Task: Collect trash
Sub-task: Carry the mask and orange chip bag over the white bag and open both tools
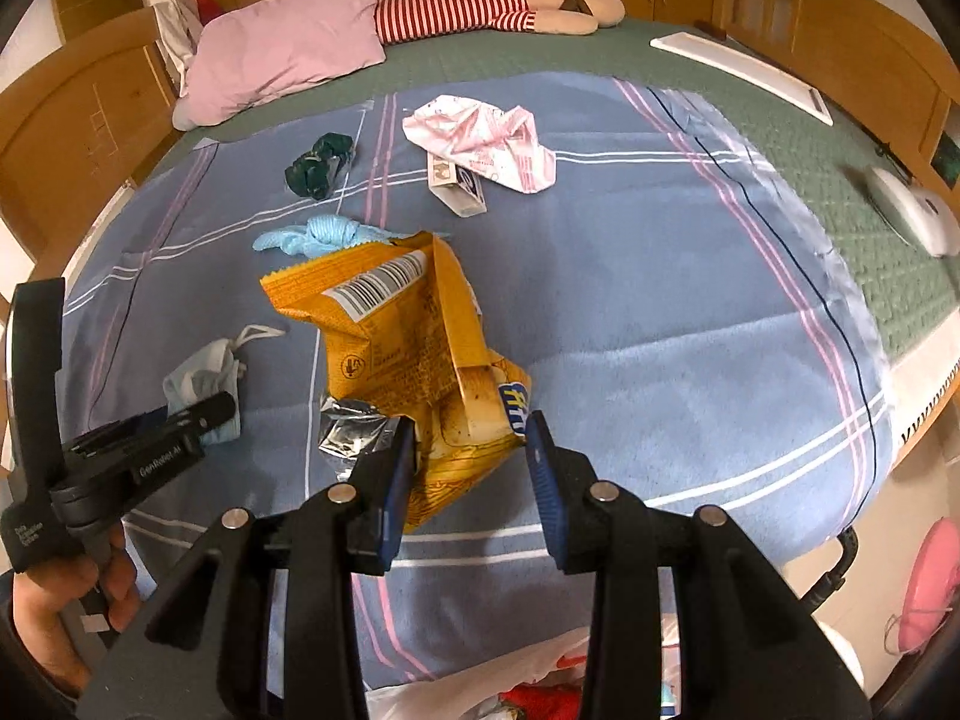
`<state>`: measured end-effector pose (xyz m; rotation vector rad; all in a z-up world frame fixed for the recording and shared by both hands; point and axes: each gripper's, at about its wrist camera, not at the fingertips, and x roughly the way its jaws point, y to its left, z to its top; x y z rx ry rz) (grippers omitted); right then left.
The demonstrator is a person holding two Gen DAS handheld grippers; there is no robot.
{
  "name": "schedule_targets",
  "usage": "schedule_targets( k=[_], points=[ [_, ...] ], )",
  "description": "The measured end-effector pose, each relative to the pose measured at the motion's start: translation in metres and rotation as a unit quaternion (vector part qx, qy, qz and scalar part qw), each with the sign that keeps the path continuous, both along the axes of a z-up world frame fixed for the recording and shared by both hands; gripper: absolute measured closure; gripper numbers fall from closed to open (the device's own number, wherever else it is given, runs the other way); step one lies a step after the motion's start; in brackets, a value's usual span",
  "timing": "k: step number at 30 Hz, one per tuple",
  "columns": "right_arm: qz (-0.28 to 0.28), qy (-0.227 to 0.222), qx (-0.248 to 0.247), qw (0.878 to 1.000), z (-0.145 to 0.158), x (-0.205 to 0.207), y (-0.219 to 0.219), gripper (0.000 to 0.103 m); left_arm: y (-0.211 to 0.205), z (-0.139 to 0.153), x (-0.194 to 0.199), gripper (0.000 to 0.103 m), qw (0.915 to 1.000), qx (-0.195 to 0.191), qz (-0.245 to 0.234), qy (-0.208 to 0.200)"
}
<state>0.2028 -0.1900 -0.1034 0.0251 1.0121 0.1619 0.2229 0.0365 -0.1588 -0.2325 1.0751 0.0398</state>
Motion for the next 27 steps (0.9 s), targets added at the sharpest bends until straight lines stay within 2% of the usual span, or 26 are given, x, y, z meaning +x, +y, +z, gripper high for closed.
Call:
schedule_targets(
  k=[6, 15, 19, 25, 27],
  points=[
    [-0.003, 0.002, 0.004, 1.000, -0.002, -0.004, -0.001, 0.066, 0.004, 0.007, -0.002, 0.078, 0.9998, 0.010, 0.011, -0.016],
    [-0.002, 0.003, 0.013, 1.000, -0.004, -0.004, 0.000, 0.066, 0.004, 0.021, -0.005, 0.083, 0.9968, 0.050, 0.025, -0.057],
    [-0.005, -0.001, 0.019, 1.000, -0.001, -0.005, -0.002, 0.066, 0.005, 0.028, -0.008, 0.083, 0.9959, 0.042, 0.026, -0.075],
    [-0.003, -0.033, 0.023, 0.999, 0.033, -0.021, -0.021, 0.066, 0.008, 0.039, -0.015, 0.083, 0.9944, 0.011, 0.023, -0.103],
    [0.004, -0.046, 0.013, 0.999, 0.047, -0.032, -0.029, 0.066, 0.005, 0.042, -0.018, 0.083, 0.9939, 0.014, 0.016, -0.108]
  ],
)
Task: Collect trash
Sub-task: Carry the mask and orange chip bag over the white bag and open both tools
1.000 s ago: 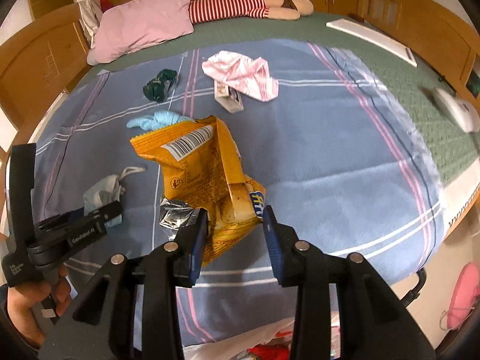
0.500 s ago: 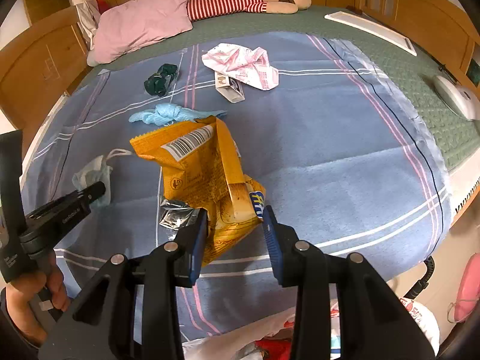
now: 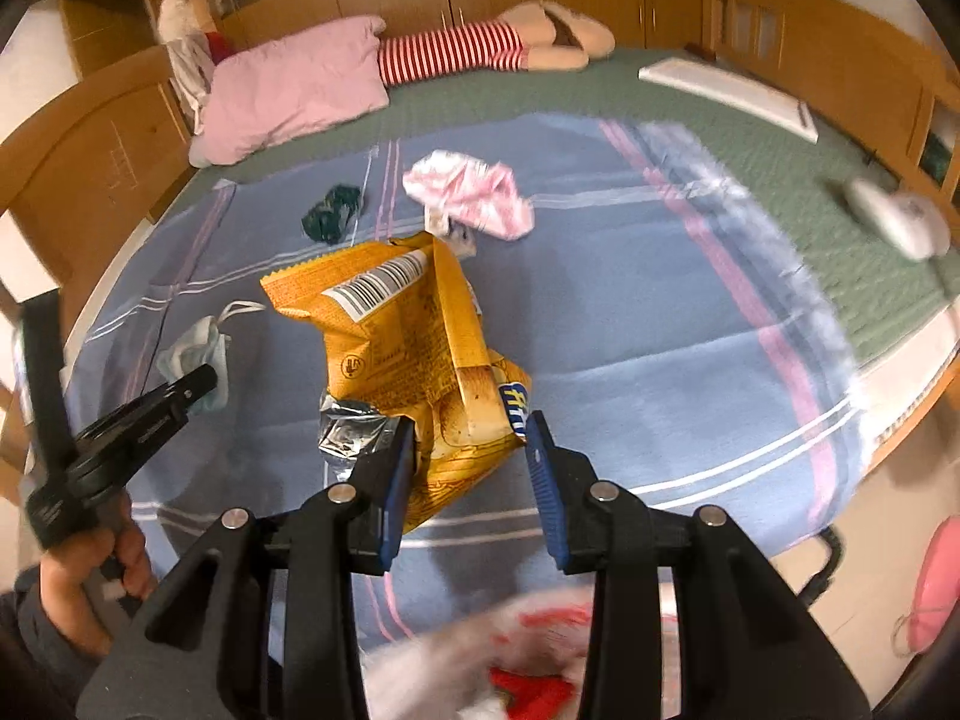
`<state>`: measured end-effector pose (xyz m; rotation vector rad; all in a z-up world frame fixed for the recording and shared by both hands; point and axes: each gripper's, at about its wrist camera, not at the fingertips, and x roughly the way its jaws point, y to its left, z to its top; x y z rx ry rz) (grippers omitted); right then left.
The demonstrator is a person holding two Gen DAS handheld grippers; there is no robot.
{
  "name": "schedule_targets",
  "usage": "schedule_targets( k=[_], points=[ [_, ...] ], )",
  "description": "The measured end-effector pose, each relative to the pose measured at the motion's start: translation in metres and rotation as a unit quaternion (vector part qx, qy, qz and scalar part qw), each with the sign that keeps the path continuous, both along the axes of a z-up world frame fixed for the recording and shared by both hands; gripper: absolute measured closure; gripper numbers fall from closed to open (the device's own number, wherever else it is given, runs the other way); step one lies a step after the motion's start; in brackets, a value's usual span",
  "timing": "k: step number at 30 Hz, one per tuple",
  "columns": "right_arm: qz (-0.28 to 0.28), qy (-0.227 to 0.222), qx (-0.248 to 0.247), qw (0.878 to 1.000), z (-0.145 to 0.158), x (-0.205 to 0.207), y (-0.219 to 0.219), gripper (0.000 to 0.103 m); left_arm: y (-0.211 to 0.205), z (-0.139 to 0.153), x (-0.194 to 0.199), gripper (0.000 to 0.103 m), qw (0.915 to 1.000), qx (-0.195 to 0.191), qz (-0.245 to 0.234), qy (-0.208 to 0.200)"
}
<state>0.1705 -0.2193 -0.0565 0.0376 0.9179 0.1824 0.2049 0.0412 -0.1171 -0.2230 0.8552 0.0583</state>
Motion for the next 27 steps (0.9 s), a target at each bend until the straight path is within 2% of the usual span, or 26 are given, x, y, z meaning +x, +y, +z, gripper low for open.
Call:
schedule_targets(
  k=[3, 8, 14, 16, 18, 19, 21, 23, 24, 27],
  points=[
    [0.010, -0.004, -0.030, 1.000, 0.016, -0.020, -0.016, 0.066, -0.007, 0.004, -0.005, 0.083, 0.9998, 0.015, -0.009, -0.010],
    [0.046, 0.011, -0.073, 0.996, 0.025, -0.056, -0.043, 0.066, -0.014, 0.013, -0.011, 0.083, 0.9995, 0.013, -0.021, -0.021],
    [0.081, 0.084, -0.115, 0.987, -0.003, -0.096, -0.057, 0.064, -0.030, 0.023, -0.019, 0.083, 0.9984, 0.004, -0.047, -0.032],
    [0.074, 0.115, -0.119, 0.983, -0.021, -0.106, -0.062, 0.053, -0.036, 0.026, -0.022, 0.083, 0.9977, 0.001, -0.057, -0.037],
    [0.075, 0.158, -0.117, 0.978, -0.043, -0.114, -0.067, 0.033, -0.041, 0.029, -0.024, 0.084, 0.9970, 0.002, -0.065, -0.041],
    [0.082, 0.175, -0.119, 0.974, -0.051, -0.117, -0.066, 0.028, -0.043, 0.030, -0.025, 0.083, 0.9965, -0.001, -0.071, -0.043],
    [0.097, 0.192, -0.146, 0.966, -0.065, -0.123, -0.065, 0.026, -0.044, 0.030, -0.026, 0.084, 0.9961, -0.010, -0.077, -0.043],
    [0.103, 0.187, -0.126, 0.969, -0.063, -0.126, -0.067, 0.026, -0.043, 0.030, -0.026, 0.084, 0.9953, -0.024, -0.083, -0.042],
    [0.103, 0.175, -0.076, 0.976, -0.053, -0.125, -0.073, 0.026, -0.043, 0.029, -0.026, 0.084, 0.9938, -0.042, -0.095, -0.039],
    [0.078, 0.121, 0.017, 0.989, -0.023, -0.118, -0.091, 0.026, -0.049, 0.027, -0.026, 0.084, 0.9818, -0.110, -0.151, -0.033]
  ],
)
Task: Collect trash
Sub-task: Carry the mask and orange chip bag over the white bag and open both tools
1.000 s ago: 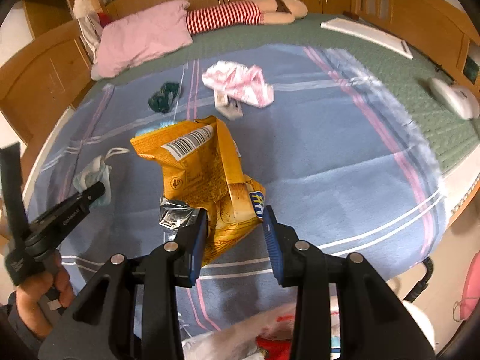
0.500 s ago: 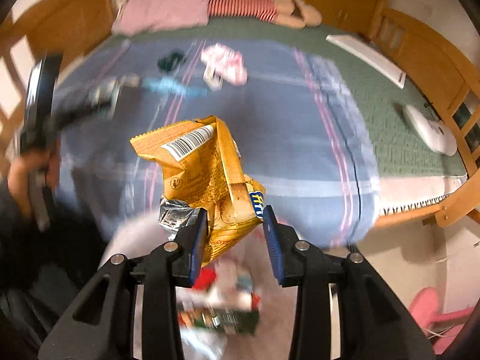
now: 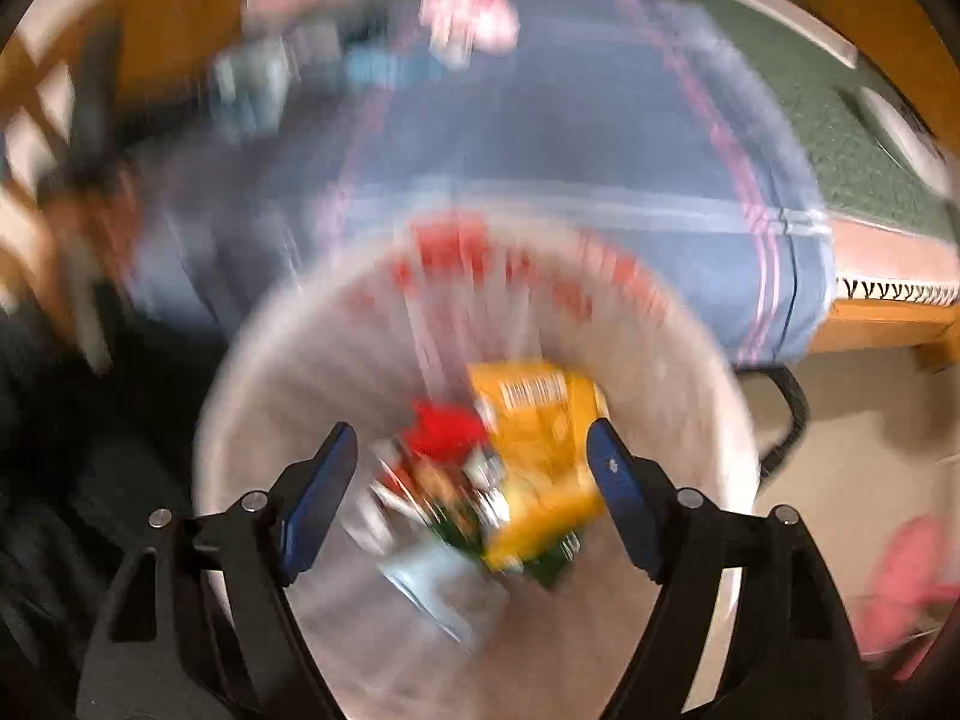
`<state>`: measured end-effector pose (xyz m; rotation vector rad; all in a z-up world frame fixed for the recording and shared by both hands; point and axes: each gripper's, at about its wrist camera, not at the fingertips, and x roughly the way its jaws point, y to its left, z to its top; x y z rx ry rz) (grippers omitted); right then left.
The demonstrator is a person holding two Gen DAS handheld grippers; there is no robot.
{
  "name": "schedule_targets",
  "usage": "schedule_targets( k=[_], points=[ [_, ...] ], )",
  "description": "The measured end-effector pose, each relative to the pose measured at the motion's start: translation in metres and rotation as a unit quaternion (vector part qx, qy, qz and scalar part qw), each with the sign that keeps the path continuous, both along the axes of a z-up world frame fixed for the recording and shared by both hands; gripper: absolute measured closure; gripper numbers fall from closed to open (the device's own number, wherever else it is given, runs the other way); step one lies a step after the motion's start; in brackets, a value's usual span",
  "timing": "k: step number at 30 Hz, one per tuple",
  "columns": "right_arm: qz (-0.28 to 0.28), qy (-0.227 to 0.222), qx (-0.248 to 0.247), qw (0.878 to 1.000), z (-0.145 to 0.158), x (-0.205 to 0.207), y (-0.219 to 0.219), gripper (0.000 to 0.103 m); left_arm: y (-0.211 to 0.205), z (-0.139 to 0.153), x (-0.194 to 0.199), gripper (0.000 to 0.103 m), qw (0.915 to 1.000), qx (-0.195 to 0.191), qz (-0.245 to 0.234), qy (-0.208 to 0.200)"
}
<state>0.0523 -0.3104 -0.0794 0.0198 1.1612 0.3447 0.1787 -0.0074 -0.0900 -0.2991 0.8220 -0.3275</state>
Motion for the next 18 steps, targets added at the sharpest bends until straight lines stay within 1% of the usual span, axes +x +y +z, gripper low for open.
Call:
schedule_targets(
  k=[1, 3, 4, 5, 6, 8, 9, 10, 11, 12, 13, 14, 15, 16, 17, 18],
  points=[
    [-0.026, -0.020, 0.022, 0.999, 0.012, 0.003, -0.009, 0.026, -0.004, 0.000, -0.001, 0.084, 0.9990, -0.029, -0.033, 0.001],
    [-0.075, -0.048, 0.040, 0.995, 0.027, 0.009, -0.024, 0.026, -0.015, 0.005, -0.005, 0.084, 0.9932, -0.068, -0.094, -0.010],
    [-0.104, -0.064, 0.051, 0.991, 0.034, 0.011, -0.033, 0.026, -0.024, 0.009, -0.010, 0.084, 0.9850, -0.096, -0.142, -0.018],
    [-0.131, -0.078, 0.067, 0.986, 0.040, 0.011, -0.041, 0.026, -0.030, 0.012, -0.013, 0.084, 0.9797, -0.107, -0.168, -0.022],
    [-0.155, -0.086, 0.087, 0.980, 0.044, 0.012, -0.049, 0.026, -0.039, 0.013, -0.016, 0.084, 0.9735, -0.115, -0.196, -0.025],
    [-0.186, -0.099, 0.119, 0.970, 0.048, 0.014, -0.065, 0.026, -0.058, 0.015, -0.025, 0.084, 0.9585, -0.118, -0.259, -0.025],
    [-0.200, -0.106, 0.133, 0.965, 0.050, 0.014, -0.071, 0.026, -0.068, 0.015, -0.030, 0.084, 0.9500, -0.116, -0.289, -0.022],
    [-0.211, -0.113, 0.141, 0.960, 0.051, 0.015, -0.076, 0.026, -0.081, 0.014, -0.038, 0.083, 0.9375, -0.108, -0.330, -0.020],
    [-0.218, -0.117, 0.144, 0.958, 0.051, 0.018, -0.079, 0.026, -0.095, 0.014, -0.049, 0.082, 0.9235, -0.090, -0.372, -0.025],
    [-0.226, -0.118, 0.144, 0.956, 0.051, 0.021, -0.082, 0.026, -0.104, 0.012, -0.058, 0.081, 0.9119, -0.076, -0.402, -0.027],
    [-0.229, -0.116, 0.143, 0.956, 0.051, 0.024, -0.085, 0.026, -0.121, 0.008, -0.073, 0.081, 0.8917, -0.049, -0.449, -0.027],
    [-0.232, -0.114, 0.144, 0.955, 0.050, 0.025, -0.085, 0.026, -0.130, 0.004, -0.080, 0.075, 0.8816, -0.033, -0.470, -0.024],
    [-0.236, -0.111, 0.147, 0.954, 0.048, 0.028, -0.087, 0.025, -0.139, -0.002, -0.087, 0.061, 0.8712, -0.013, -0.490, -0.019],
    [-0.240, -0.107, 0.153, 0.953, 0.045, 0.031, -0.087, 0.025, -0.151, -0.011, -0.095, 0.049, 0.8625, 0.025, -0.505, -0.013],
    [-0.243, -0.104, 0.159, 0.951, 0.043, 0.031, -0.087, 0.025, -0.157, -0.016, -0.097, 0.023, 0.8634, 0.053, -0.502, -0.013],
    [-0.245, -0.099, 0.166, 0.950, 0.040, 0.036, -0.085, 0.025, -0.160, -0.020, -0.098, 0.017, 0.8665, 0.077, -0.493, -0.014]
  ],
)
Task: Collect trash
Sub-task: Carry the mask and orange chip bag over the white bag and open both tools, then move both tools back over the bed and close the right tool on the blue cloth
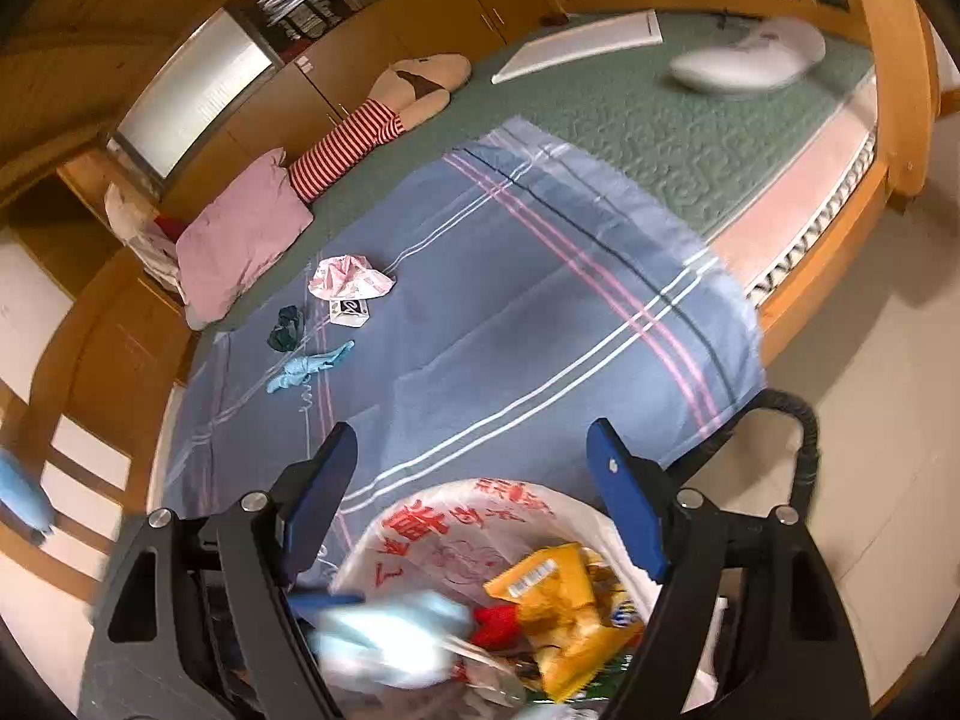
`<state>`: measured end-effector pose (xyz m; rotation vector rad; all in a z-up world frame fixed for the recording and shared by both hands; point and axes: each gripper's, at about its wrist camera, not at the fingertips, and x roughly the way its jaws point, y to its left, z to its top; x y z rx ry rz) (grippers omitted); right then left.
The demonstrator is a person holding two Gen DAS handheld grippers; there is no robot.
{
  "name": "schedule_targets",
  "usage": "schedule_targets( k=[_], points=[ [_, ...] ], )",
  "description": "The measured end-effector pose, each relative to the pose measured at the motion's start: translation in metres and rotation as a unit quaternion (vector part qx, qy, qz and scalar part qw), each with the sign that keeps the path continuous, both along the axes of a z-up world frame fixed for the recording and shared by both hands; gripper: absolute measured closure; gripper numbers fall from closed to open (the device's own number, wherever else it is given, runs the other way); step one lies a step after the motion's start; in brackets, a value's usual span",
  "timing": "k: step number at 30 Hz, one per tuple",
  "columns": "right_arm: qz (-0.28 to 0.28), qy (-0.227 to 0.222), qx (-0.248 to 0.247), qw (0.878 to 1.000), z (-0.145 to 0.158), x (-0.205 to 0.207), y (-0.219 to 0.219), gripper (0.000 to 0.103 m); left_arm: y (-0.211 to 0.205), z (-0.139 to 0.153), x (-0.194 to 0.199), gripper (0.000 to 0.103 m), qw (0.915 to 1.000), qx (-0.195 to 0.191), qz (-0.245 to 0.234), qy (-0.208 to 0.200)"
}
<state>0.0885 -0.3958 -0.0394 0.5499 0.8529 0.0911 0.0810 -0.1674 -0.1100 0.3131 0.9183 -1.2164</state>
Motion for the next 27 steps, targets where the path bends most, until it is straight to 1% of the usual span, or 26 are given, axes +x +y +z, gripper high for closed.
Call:
schedule_targets(
  k=[1, 2, 4, 6, 7, 8, 9, 10, 11, 13, 14, 15, 16, 17, 18, 20, 21, 23, 25, 26, 27],
  points=[
    [-0.001, 0.002, 0.003, 1.000, -0.002, 0.002, 0.002, 0.025, -0.001, -0.004, 0.003, 0.017, 0.9997, 0.018, 0.015, -0.010],
    [0.001, 0.005, 0.004, 1.000, -0.005, 0.007, 0.006, 0.025, 0.001, -0.005, 0.009, 0.016, 0.9990, 0.022, 0.036, -0.011],
    [0.006, 0.007, 0.003, 1.000, -0.007, 0.015, 0.013, 0.025, 0.014, 0.000, 0.026, 0.016, 0.9966, 0.002, 0.082, -0.005],
    [0.014, 0.008, -0.002, 1.000, -0.008, 0.028, 0.025, 0.025, 0.036, 0.012, 0.050, 0.012, 0.9885, -0.038, 0.146, 0.007],
    [0.019, 0.010, -0.010, 1.000, -0.009, 0.034, 0.031, 0.025, 0.051, 0.018, 0.062, 0.011, 0.9789, -0.056, 0.197, 0.005],
    [0.026, 0.014, -0.026, 0.999, -0.009, 0.044, 0.040, 0.025, 0.067, 0.023, 0.073, 0.011, 0.9641, -0.065, 0.257, -0.006],
    [0.029, 0.016, -0.039, 0.999, -0.009, 0.050, 0.047, 0.025, 0.078, 0.026, 0.080, 0.011, 0.9508, -0.070, 0.301, -0.014],
    [0.036, 0.019, -0.059, 0.997, -0.009, 0.061, 0.060, 0.025, 0.097, 0.028, 0.091, 0.011, 0.9196, -0.065, 0.386, -0.031],
    [0.046, 0.018, -0.076, 0.996, -0.009, 0.073, 0.073, 0.025, 0.107, 0.029, 0.094, 0.012, 0.8995, -0.053, 0.431, -0.044],
    [0.069, 0.014, -0.099, 0.993, -0.010, 0.093, 0.096, 0.025, 0.128, 0.027, 0.104, 0.012, 0.8526, -0.020, 0.518, -0.068],
    [0.079, 0.011, -0.110, 0.991, -0.011, 0.102, 0.108, 0.025, 0.137, 0.027, 0.110, 0.012, 0.8352, -0.012, 0.545, -0.072],
    [0.097, 0.007, -0.124, 0.988, -0.012, 0.116, 0.126, 0.025, 0.146, 0.026, 0.112, 0.012, 0.8203, -0.010, 0.567, -0.070],
    [0.108, 0.005, -0.131, 0.986, -0.014, 0.124, 0.137, 0.025, 0.151, 0.024, 0.114, 0.012, 0.8095, -0.006, 0.583, -0.070],
    [0.125, 0.001, -0.141, 0.982, -0.016, 0.137, 0.153, 0.025, 0.155, 0.022, 0.115, 0.012, 0.8024, 0.000, 0.593, -0.070],
    [0.140, -0.001, -0.152, 0.978, -0.018, 0.147, 0.169, 0.025, 0.159, 0.020, 0.118, 0.012, 0.7924, 0.011, 0.606, -0.072],
    [0.163, -0.003, -0.166, 0.973, -0.022, 0.165, 0.192, 0.025, 0.179, 0.019, 0.114, 0.012, 0.7806, 0.021, 0.621, -0.071],
    [0.174, -0.004, -0.173, 0.969, -0.026, 0.177, 0.206, 0.025, 0.184, 0.017, 0.116, 0.012, 0.7744, 0.022, 0.629, -0.068],
    [0.206, 0.000, -0.175, 0.963, -0.036, 0.203, 0.233, 0.025, 0.194, 0.017, 0.120, 0.012, 0.7671, 0.025, 0.638, -0.062],
    [0.215, 0.007, -0.174, 0.961, -0.046, 0.226, 0.251, 0.025, 0.200, 0.012, 0.125, 0.011, 0.7587, 0.038, 0.648, -0.057],
    [0.221, 0.011, -0.180, 0.959, -0.053, 0.240, 0.260, 0.025, 0.204, 0.009, 0.127, 0.011, 0.7512, 0.049, 0.656, -0.054],
    [0.226, 0.014, -0.182, 0.957, -0.058, 0.249, 0.268, 0.025, 0.210, 0.006, 0.130, 0.011, 0.7395, 0.060, 0.669, -0.048]
  ],
)
